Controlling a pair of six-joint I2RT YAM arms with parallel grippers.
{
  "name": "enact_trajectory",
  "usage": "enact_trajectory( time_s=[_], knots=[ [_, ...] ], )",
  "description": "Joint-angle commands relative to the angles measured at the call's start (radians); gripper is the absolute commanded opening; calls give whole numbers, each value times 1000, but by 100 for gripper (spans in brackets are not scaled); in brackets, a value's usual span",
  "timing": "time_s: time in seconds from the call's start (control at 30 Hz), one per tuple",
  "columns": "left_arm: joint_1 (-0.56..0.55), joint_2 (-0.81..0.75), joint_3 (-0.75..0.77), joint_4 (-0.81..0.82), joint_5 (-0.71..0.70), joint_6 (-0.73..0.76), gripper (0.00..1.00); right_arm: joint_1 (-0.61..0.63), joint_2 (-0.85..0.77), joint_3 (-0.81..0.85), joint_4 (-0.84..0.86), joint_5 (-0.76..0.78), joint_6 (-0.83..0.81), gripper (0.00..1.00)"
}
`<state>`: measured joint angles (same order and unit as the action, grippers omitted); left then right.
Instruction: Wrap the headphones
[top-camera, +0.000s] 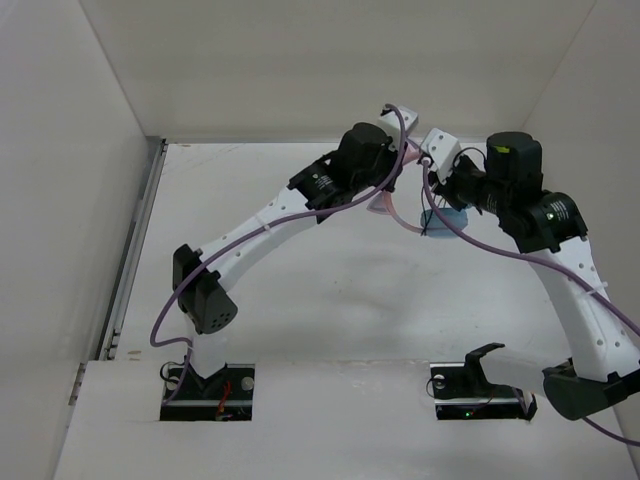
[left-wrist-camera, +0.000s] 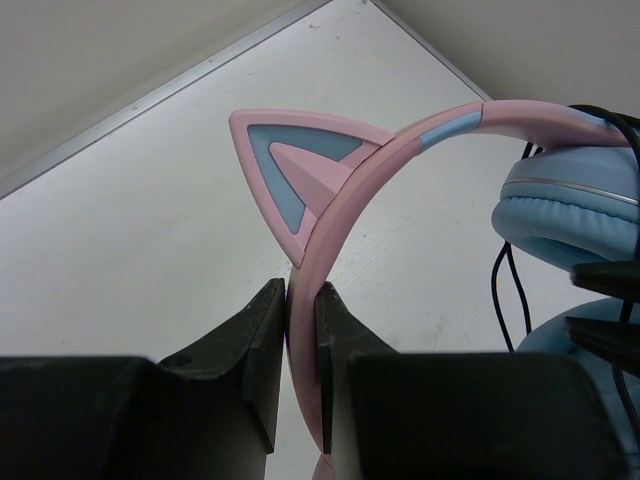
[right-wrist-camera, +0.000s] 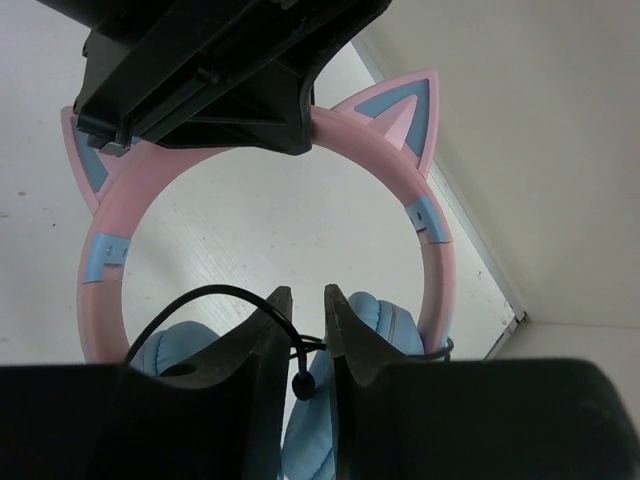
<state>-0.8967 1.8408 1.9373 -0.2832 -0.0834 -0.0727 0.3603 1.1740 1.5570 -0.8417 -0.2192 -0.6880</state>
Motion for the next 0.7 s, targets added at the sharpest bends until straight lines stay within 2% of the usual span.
enact_trajectory(
  time_s=[0.0, 0.2, 0.67],
  knots=[
    [11, -103, 2, 75, 31, -47, 2, 1, 3, 64, -25, -26, -25, 26],
    [15, -133, -58, 64, 42, -36, 2, 28, 18, 71, -114, -32, -77, 32],
    [20, -158, -130, 39, 89, -59, 2, 36, 26, 118, -214, -88, -119, 36]
  ],
)
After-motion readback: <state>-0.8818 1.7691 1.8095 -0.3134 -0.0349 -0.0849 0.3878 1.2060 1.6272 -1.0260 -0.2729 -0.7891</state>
